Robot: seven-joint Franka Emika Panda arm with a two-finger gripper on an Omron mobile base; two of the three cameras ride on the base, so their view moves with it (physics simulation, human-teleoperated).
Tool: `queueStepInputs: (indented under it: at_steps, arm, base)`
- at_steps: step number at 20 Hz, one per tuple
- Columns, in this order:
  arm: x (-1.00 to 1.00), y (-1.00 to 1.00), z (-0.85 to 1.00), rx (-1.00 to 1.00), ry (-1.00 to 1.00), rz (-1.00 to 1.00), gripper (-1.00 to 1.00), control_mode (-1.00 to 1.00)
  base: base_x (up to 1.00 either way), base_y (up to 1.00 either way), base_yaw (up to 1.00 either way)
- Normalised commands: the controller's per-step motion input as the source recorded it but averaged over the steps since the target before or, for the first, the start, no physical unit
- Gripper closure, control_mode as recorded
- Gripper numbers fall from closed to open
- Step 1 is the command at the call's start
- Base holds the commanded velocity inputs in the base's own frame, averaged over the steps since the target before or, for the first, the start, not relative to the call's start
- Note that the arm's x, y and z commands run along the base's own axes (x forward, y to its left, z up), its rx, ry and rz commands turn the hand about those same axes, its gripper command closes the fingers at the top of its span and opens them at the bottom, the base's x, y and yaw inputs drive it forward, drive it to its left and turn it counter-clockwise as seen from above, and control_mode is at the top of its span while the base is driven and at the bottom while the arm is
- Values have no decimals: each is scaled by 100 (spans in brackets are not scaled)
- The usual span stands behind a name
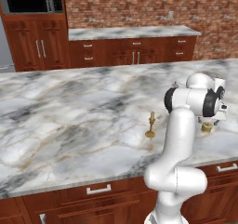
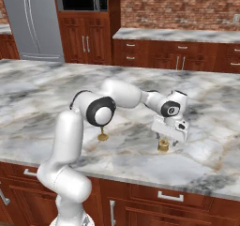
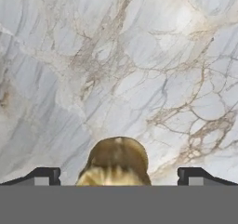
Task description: Pick the candle and candle from the dining table and place them in the open cabinet. Close the cabinet after placing the objects.
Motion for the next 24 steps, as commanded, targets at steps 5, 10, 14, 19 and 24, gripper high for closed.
queueStepInputs:
  at_steps: [5,10,14,19,24]
  arm:
    - [-6,0,-32,0,0,-2,-100,-100]
    - [-4,0,-32,2,0,-2,-100,-100]
    - [-1,5,-29,3,1,-1,100,-100]
    - [1,4,4,-1,3,0,100,-100]
    - [-41,12,94,-6,-6,0,100,-100]
  base:
    - [0,0,0]
    - [0,0,0]
    - [0,0,0]
    - [0,0,0]
    - [0,0,0]
